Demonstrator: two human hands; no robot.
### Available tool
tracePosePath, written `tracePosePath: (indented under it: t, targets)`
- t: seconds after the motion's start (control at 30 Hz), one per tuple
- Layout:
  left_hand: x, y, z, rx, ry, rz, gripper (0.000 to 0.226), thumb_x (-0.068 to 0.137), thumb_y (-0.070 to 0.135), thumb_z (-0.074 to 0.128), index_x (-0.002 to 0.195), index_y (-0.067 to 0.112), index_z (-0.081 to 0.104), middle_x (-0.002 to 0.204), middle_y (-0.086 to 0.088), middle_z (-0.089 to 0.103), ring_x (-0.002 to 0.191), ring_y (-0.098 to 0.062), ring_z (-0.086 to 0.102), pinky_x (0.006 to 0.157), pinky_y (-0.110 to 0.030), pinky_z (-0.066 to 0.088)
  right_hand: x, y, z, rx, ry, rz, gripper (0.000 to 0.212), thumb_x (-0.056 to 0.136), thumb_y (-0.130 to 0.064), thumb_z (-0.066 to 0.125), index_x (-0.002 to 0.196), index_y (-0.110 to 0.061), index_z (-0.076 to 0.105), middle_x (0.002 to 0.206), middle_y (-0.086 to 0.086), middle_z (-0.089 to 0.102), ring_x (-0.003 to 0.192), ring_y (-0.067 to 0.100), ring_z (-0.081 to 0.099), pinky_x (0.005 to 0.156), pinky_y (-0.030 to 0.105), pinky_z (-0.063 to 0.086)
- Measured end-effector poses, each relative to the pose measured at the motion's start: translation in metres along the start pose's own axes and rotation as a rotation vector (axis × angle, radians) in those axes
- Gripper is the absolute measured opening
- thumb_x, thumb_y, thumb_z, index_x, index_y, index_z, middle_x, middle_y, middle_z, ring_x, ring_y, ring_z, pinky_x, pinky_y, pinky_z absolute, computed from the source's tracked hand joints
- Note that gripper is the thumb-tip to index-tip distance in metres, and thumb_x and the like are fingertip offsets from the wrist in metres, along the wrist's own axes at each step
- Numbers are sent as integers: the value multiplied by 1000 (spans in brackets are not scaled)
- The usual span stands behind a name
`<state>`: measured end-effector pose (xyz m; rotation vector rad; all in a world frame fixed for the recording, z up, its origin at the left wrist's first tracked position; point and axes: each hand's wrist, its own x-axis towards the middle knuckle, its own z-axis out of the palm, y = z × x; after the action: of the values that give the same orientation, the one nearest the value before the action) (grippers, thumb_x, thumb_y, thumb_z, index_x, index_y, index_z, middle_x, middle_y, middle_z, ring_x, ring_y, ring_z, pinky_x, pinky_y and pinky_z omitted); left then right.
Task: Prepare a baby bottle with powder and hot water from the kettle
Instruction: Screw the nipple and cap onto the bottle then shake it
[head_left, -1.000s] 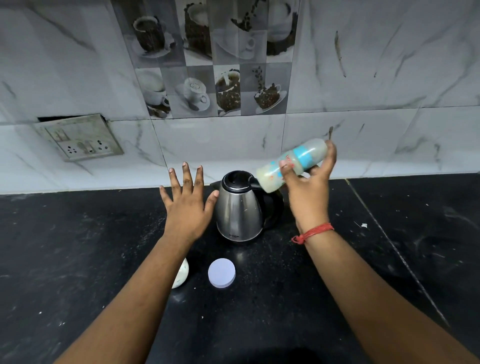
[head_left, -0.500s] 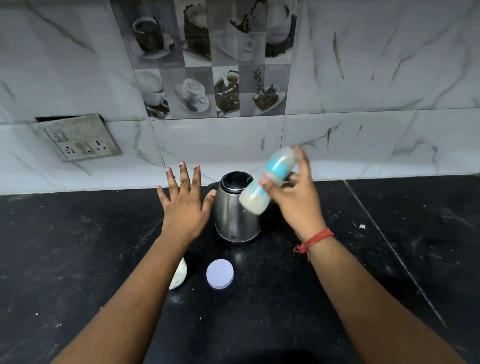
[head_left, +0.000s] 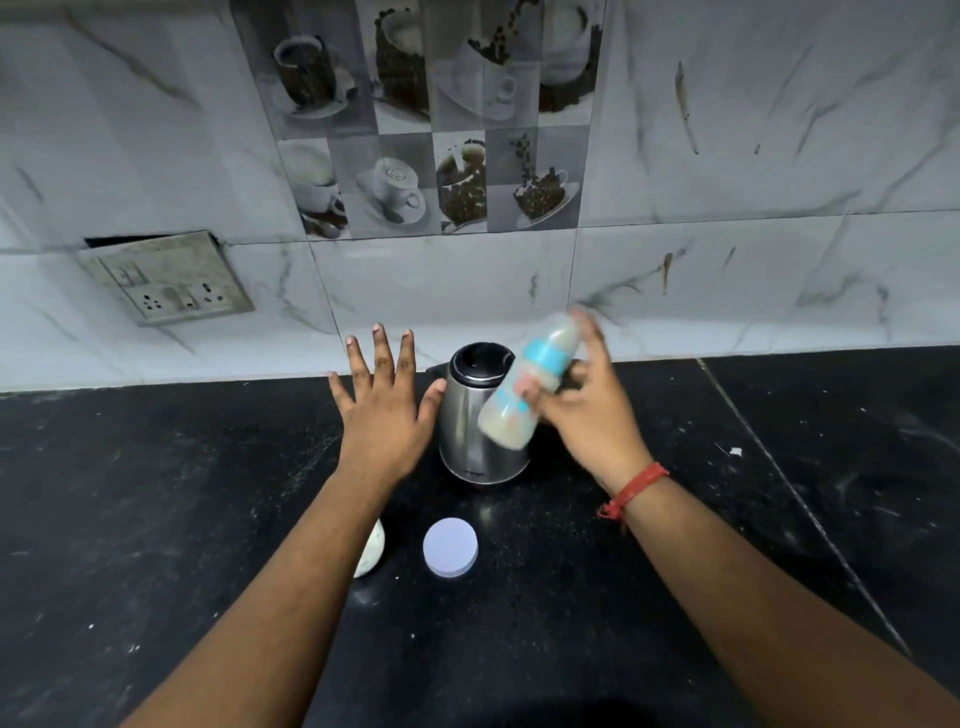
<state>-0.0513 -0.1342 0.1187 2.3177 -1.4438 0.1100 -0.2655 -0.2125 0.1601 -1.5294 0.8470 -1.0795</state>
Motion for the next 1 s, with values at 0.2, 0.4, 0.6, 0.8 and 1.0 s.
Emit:
tracePosePath:
  t: [0.2, 0.4, 0.6, 0.8, 1.0]
  targets:
    - [2, 1, -1, -14, -1, 3, 82, 94, 72, 8, 164, 30, -4, 171, -4, -18, 155, -33, -25, 123, -66, -6, 7, -7, -8, 201, 302, -28, 88, 86, -10, 78, 150, -39, 25, 122, 8, 66, 100, 17, 72, 96, 46, 57]
    - [4, 2, -1, -11, -11, 2, 82, 94, 73, 6, 163, 31, -6, 171, -3, -20, 154, -32, -27, 123, -66, -6, 4, -9, -14, 30, 17, -36, 91, 80, -10, 83, 136, -63, 35, 119, 7, 67, 100, 17, 73, 93, 44, 59]
    - [3, 3, 2, 7, -15, 15, 81, 94, 73, 6, 163, 32, -7, 170, -3, -21, 154, -32, -28, 123, -66, -5, 0, -8, -4, 103, 115, -64, 93, 84, 1, 75, 152, -37, 24, 123, 7, 62, 99, 11, 70, 97, 44, 57]
    - [3, 4, -1, -11, -13, 8, 81, 95, 72, 7, 163, 31, -6, 170, -4, -21, 154, -32, -28, 123, -65, -7, 8, -16, -11, 248, 294, -42, 83, 85, -11, 78, 146, -44, 31, 122, 12, 65, 100, 19, 73, 91, 45, 60]
    - [3, 0, -3, 14, -4, 18, 76, 99, 68, 12, 163, 31, -7, 170, -4, -21, 154, -32, -27, 123, -66, -7, -7, 0, 1, 48, -93, 40, 92, 81, -4, 81, 152, -39, 33, 110, 7, 71, 95, 17, 74, 87, 37, 59]
